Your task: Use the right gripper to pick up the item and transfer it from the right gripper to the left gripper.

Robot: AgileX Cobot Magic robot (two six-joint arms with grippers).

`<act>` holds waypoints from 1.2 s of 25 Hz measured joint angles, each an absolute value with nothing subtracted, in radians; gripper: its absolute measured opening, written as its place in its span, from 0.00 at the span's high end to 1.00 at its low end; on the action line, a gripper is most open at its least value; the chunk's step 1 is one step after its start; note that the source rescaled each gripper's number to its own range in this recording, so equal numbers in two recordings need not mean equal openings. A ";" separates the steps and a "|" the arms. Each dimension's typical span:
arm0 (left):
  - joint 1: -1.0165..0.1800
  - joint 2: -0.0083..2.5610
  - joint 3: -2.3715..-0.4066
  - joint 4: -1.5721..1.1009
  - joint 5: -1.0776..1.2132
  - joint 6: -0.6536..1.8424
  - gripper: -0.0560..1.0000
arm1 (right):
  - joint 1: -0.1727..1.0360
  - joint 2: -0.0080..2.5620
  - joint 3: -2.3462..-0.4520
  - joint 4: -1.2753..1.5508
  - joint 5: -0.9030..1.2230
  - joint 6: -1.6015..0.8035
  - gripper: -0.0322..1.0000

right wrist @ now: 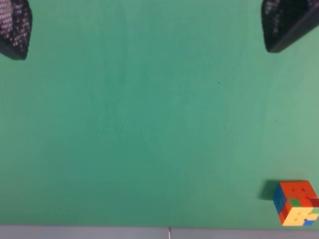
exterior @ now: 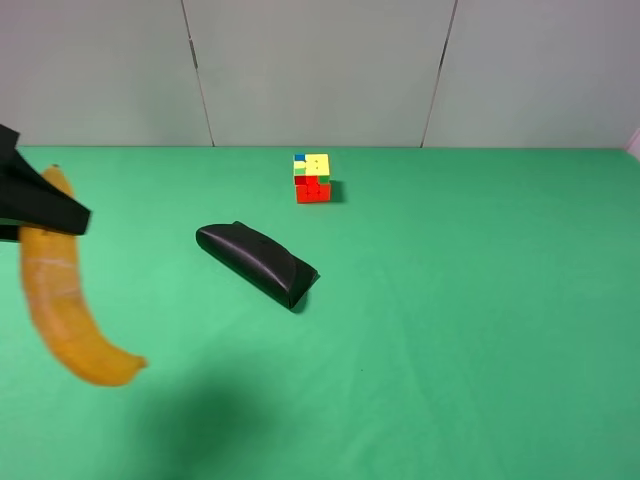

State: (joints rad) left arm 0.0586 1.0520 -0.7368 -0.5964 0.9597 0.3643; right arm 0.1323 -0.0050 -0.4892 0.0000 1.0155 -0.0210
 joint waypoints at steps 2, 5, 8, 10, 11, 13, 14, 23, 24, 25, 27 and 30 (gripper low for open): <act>0.060 1.052 -0.778 -0.486 0.968 0.301 0.95 | 0.131 -0.005 -0.489 0.000 1.016 -0.021 0.00; 0.060 1.070 -0.825 -0.351 0.972 0.237 0.95 | 0.131 -0.005 -0.489 0.000 1.016 -0.021 0.00; 0.060 1.126 -0.848 -0.309 0.976 0.214 0.95 | 0.131 -0.005 -0.489 0.000 1.016 -0.021 0.00; 0.060 1.185 -0.868 -0.304 0.976 0.211 0.95 | 0.131 -0.005 -0.489 0.000 1.016 -0.021 0.00; 0.060 1.217 -0.880 -0.304 0.975 0.211 0.95 | 0.131 -0.005 -0.489 0.000 1.016 -0.021 0.00; 0.060 1.280 -0.907 -0.303 0.975 0.210 0.95 | 0.131 -0.005 -0.489 0.000 1.016 -0.021 0.00; 0.060 1.307 -0.920 -0.303 0.975 0.210 0.95 | 0.131 -0.005 -0.489 0.000 1.016 -0.021 0.00; 0.060 1.550 -1.083 -0.303 0.973 0.212 0.95 | 0.131 -0.005 -0.489 0.000 1.012 -0.021 0.00; 0.060 1.573 -1.099 -0.303 0.973 0.212 0.95 | 0.131 -0.005 -0.489 0.000 1.012 -0.021 0.00; 0.060 1.601 -1.119 -0.303 0.973 0.215 0.95 | 0.131 -0.005 -0.489 0.000 1.012 -0.021 0.00; 0.060 1.650 -1.158 -0.303 0.973 0.216 0.95 | 0.131 -0.005 -0.489 0.000 1.012 -0.021 0.00; 0.060 1.722 -1.221 -0.303 0.978 0.216 0.95 | 0.131 -0.005 -0.489 0.000 1.012 -0.021 0.00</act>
